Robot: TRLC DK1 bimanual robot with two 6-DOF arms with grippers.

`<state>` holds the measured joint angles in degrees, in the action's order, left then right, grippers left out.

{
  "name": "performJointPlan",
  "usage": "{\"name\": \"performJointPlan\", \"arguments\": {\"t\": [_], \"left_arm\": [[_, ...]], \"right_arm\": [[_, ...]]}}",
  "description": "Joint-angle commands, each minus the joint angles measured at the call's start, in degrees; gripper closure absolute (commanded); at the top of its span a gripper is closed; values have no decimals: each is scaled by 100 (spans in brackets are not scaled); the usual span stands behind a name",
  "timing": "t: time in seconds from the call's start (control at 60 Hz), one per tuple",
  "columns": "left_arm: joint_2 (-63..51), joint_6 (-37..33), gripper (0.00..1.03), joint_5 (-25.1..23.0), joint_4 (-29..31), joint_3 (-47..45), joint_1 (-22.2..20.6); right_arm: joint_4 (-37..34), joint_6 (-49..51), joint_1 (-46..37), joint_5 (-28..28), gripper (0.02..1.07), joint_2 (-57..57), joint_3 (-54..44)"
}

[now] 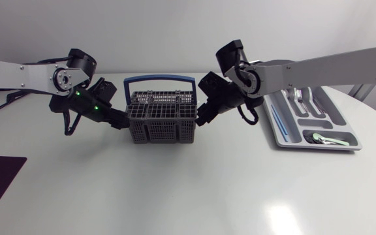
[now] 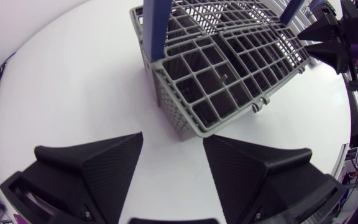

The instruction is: Unload the cutlery basket into the drawer organizer.

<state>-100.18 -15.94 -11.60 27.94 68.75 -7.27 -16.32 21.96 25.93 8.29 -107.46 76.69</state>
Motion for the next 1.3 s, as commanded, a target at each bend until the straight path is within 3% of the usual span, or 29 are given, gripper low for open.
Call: {"name": "performJointPlan", "arguments": {"t": [0.0,0.233,0.517,0.583,0.633,0.667,0.8,1.283], "left_arm": [[-98,-146,35,-62,-26,139,24],[86,-146,35,-124,-8,42,32],[640,-146,34,-194,9,-248,85],[781,-137,30,-229,9,-310,138],[886,-137,22,-273,9,-371,173],[965,-137,15,-308,9,-415,182],[1273,-146,7,-343,9,-608,252],[2380,-40,4,-352,-43,-1180,507]], "right_arm": [[-30,-192,43,-74,66,190,-180],[6,-200,-9,-337,63,331,-330],[94,-244,-27,-706,19,788,-769],[85,-253,-53,-742,11,920,-875],[94,-271,-80,-759,7,1052,-971],[94,-280,-106,-768,7,1140,-1042],[129,-280,-229,-821,7,1509,-1332],[252,-218,-853,-891,7,3293,-2562]]}}
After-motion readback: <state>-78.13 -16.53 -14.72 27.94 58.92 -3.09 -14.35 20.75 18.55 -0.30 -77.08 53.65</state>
